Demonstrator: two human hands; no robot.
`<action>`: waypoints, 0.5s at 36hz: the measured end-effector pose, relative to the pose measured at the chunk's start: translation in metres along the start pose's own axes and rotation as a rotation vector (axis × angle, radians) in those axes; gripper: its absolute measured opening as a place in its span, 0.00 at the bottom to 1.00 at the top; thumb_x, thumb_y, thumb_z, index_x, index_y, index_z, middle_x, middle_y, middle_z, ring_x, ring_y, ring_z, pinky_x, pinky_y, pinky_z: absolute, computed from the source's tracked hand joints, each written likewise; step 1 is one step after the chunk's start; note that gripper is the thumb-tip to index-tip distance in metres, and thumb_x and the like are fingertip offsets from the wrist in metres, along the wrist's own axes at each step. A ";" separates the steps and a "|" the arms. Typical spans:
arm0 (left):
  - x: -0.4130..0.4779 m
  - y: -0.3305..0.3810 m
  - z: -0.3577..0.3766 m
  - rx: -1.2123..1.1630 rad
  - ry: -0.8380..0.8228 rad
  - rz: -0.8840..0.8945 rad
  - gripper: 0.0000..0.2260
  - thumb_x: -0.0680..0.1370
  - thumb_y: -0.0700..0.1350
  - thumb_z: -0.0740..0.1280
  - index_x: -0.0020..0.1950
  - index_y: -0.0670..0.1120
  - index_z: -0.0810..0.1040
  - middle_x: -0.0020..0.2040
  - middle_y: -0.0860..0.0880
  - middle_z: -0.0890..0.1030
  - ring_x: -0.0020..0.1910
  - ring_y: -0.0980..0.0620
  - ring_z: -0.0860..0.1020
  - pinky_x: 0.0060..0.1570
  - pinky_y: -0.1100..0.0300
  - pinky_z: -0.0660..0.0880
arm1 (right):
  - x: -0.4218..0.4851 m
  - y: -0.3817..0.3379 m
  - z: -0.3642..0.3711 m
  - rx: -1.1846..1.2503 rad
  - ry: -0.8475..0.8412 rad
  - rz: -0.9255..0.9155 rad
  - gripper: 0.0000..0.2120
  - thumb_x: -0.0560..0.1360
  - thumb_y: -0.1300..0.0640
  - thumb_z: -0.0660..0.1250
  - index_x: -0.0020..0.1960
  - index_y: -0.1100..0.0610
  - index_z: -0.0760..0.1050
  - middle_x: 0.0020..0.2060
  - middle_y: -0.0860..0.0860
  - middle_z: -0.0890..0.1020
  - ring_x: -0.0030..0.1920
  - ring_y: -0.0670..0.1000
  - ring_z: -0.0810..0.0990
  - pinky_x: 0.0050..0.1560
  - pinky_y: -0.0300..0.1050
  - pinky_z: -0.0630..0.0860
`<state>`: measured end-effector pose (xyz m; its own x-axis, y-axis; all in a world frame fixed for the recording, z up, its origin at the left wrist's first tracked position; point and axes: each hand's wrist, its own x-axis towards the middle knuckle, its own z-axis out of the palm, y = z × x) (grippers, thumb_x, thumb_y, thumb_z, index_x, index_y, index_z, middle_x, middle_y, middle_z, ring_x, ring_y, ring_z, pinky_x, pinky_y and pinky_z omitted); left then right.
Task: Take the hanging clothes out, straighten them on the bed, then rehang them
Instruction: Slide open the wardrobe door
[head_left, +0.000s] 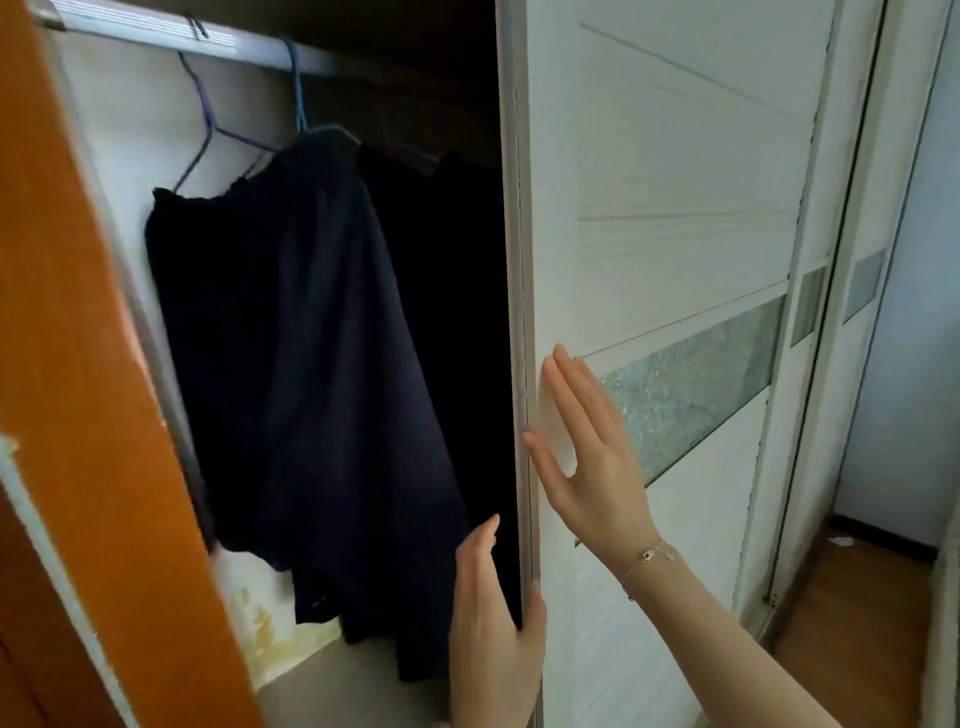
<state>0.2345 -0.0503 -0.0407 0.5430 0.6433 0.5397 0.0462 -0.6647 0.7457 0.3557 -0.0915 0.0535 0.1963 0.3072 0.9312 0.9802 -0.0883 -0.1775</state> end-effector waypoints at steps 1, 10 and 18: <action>0.007 0.000 0.011 -0.029 -0.054 -0.050 0.30 0.78 0.42 0.67 0.67 0.67 0.55 0.64 0.70 0.63 0.64 0.71 0.66 0.68 0.69 0.65 | 0.001 0.009 -0.001 0.005 -0.003 0.001 0.27 0.77 0.57 0.65 0.73 0.60 0.61 0.73 0.51 0.62 0.75 0.51 0.59 0.74 0.42 0.57; 0.056 0.005 0.093 -0.074 -0.119 -0.116 0.23 0.79 0.41 0.67 0.72 0.54 0.65 0.62 0.67 0.69 0.56 0.79 0.69 0.54 0.82 0.69 | 0.012 0.084 -0.007 0.051 -0.019 0.026 0.27 0.78 0.57 0.62 0.74 0.60 0.58 0.74 0.51 0.60 0.76 0.52 0.56 0.75 0.42 0.54; 0.090 0.003 0.149 -0.119 -0.140 -0.171 0.21 0.77 0.40 0.70 0.59 0.63 0.68 0.59 0.56 0.78 0.59 0.58 0.77 0.61 0.56 0.77 | 0.017 0.137 -0.004 0.065 -0.024 0.070 0.27 0.79 0.57 0.59 0.75 0.57 0.54 0.75 0.47 0.56 0.77 0.49 0.52 0.75 0.38 0.50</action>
<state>0.4090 -0.0510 -0.0481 0.6470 0.6780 0.3488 0.0526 -0.4960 0.8667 0.4926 -0.1023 0.0461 0.2638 0.3255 0.9080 0.9637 -0.0485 -0.2626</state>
